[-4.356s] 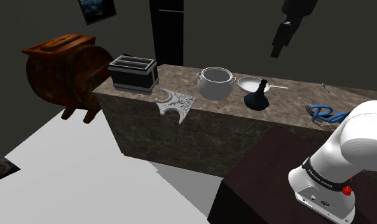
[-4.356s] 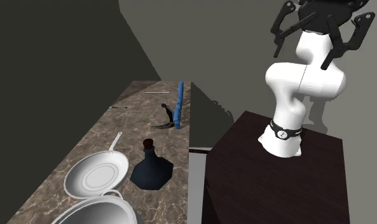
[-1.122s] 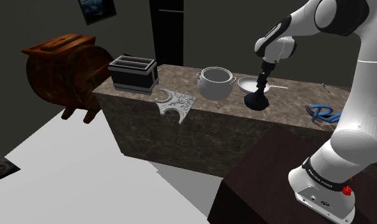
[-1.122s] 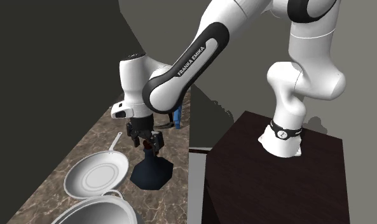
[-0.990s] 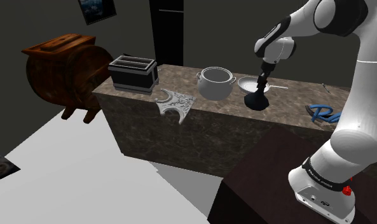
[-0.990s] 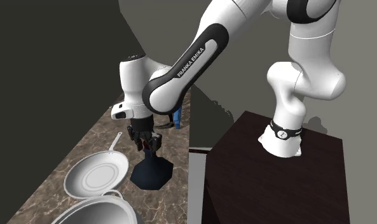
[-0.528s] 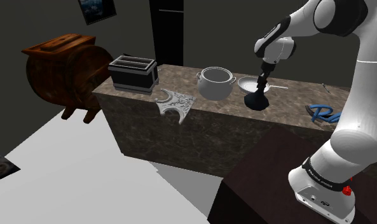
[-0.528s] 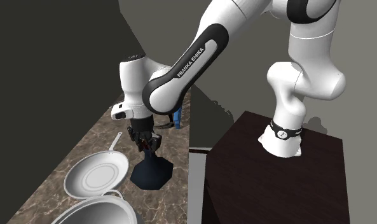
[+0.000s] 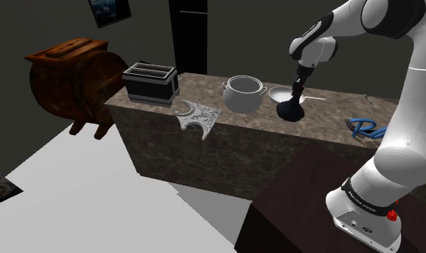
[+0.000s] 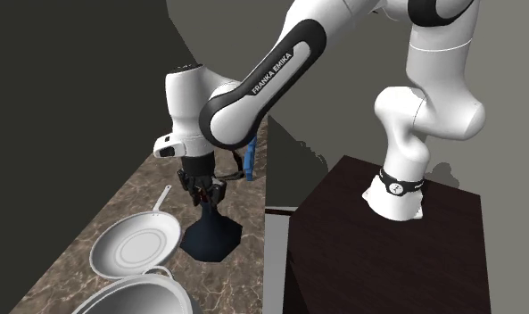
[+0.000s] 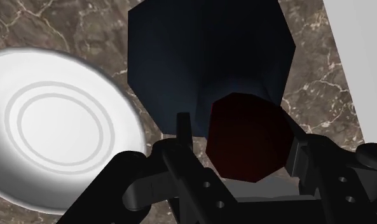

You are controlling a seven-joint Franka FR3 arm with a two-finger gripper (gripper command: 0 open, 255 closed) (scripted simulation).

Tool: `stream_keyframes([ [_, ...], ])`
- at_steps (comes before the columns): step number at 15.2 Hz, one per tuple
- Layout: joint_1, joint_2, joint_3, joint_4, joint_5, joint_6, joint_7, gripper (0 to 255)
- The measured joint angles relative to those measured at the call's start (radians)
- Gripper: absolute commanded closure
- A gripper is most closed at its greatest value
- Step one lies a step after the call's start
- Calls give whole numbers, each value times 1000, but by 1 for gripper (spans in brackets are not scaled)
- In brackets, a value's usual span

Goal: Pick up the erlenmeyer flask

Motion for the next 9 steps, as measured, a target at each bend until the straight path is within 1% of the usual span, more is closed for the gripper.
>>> stream_keyframes([
  [9, 22, -78, -29, 29, -59, -95, 39, 255],
])
